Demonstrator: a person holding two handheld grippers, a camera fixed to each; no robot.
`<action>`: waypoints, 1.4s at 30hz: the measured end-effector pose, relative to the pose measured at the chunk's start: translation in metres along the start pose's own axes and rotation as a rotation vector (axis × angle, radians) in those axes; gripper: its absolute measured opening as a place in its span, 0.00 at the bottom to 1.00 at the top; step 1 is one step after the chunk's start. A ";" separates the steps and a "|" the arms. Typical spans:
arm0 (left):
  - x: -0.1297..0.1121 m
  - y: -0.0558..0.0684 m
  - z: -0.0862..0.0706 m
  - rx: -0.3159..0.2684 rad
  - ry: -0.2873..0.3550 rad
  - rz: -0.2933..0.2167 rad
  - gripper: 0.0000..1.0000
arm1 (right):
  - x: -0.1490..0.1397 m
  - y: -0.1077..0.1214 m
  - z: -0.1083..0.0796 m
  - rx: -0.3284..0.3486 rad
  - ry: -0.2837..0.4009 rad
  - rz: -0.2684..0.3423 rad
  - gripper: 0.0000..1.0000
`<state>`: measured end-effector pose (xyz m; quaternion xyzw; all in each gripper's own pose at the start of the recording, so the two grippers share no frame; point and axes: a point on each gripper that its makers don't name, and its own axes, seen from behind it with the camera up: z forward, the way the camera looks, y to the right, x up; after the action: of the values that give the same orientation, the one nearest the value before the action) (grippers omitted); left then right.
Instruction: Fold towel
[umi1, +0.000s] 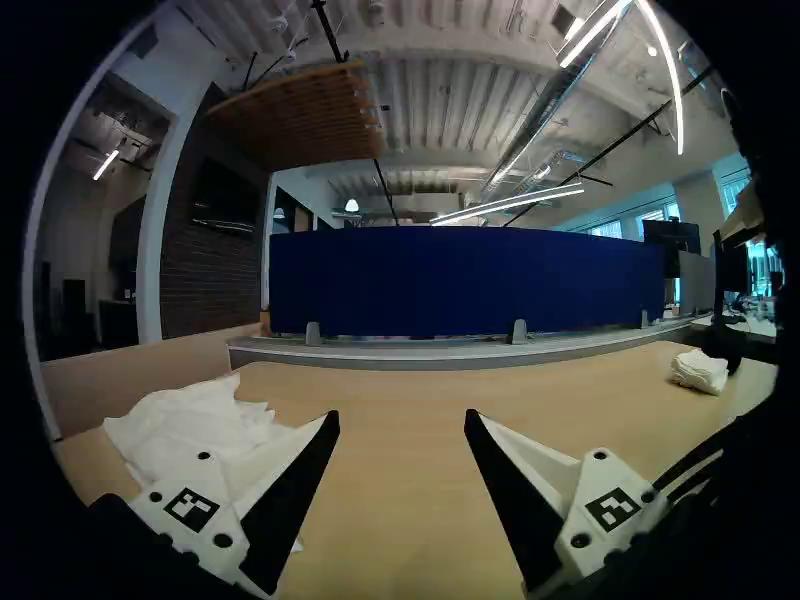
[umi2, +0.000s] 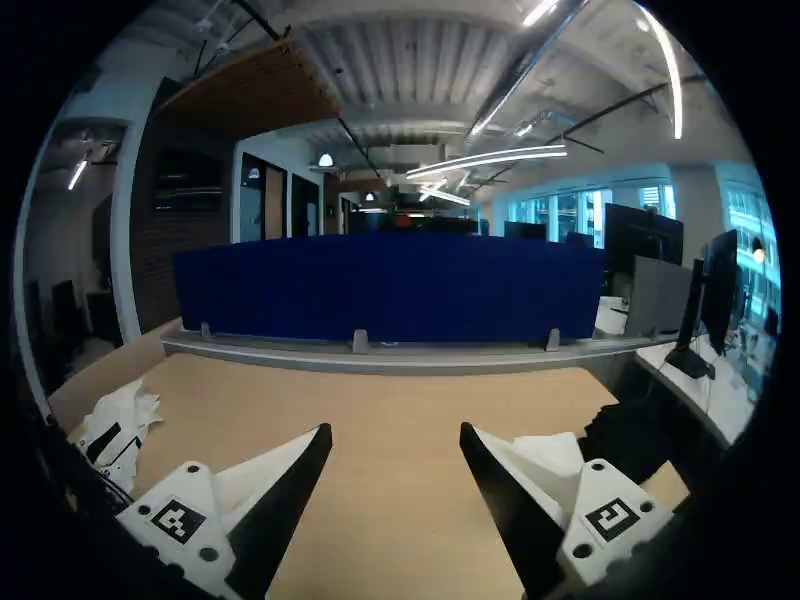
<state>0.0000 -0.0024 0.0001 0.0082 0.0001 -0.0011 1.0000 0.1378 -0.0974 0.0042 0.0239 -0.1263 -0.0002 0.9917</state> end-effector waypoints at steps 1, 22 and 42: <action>0.000 0.000 0.000 -0.001 0.000 0.000 0.93 | 0.001 0.002 0.000 0.000 0.003 -0.001 0.99; 0.002 0.001 -0.002 -0.001 0.000 0.002 0.93 | 0.043 0.069 -0.019 -0.033 0.187 0.028 0.99; 0.002 0.001 -0.002 -0.001 0.000 0.002 0.93 | -0.049 0.111 0.009 -0.048 0.235 0.062 0.99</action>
<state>0.0016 -0.0017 -0.0018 0.0079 -0.0002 -0.0003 1.0000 0.0878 0.0135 0.0060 -0.0041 -0.0101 0.0304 0.9995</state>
